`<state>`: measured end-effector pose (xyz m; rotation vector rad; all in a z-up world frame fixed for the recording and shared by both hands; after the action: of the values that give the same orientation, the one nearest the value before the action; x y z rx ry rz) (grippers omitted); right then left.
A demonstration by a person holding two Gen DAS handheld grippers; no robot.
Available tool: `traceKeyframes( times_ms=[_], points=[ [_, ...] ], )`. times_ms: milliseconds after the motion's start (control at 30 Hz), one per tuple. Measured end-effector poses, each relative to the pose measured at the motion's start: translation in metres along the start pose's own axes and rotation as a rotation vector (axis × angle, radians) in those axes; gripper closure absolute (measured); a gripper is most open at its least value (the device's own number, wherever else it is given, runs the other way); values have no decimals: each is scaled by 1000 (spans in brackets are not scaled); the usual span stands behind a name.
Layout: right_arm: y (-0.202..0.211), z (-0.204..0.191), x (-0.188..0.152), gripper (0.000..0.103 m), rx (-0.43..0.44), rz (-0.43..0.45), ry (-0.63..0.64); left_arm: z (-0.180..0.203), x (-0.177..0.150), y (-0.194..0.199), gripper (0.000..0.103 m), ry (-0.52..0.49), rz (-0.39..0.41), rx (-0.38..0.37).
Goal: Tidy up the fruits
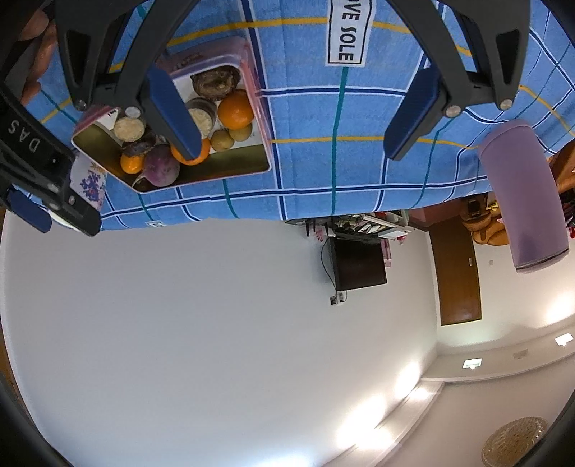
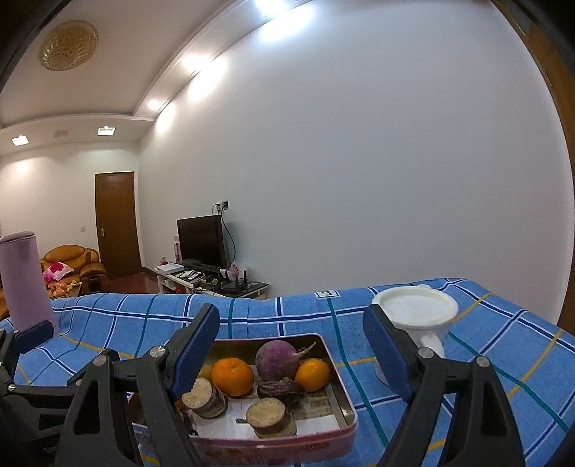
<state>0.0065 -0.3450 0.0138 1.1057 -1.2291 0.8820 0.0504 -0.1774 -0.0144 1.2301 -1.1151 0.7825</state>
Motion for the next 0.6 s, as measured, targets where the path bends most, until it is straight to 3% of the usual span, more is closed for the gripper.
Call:
traceKeyframes(
  times_ms=[600],
  points=[
    [47,-4,3,20,-38,68,52,-2,-8,29,0,17,10,-39]
  ],
)
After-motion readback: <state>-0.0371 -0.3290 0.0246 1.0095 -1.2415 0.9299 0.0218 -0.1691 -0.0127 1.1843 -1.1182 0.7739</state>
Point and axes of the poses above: each gripper's, at about its wrist camera, not at the fingertips, and y roughly against the way its jaws point, z to its right, x to its top, the point moved 10 cm from there along -y, roughly the way its jaws point, and after that the axes turned 2 degrees about y, right-handed, at the moved point
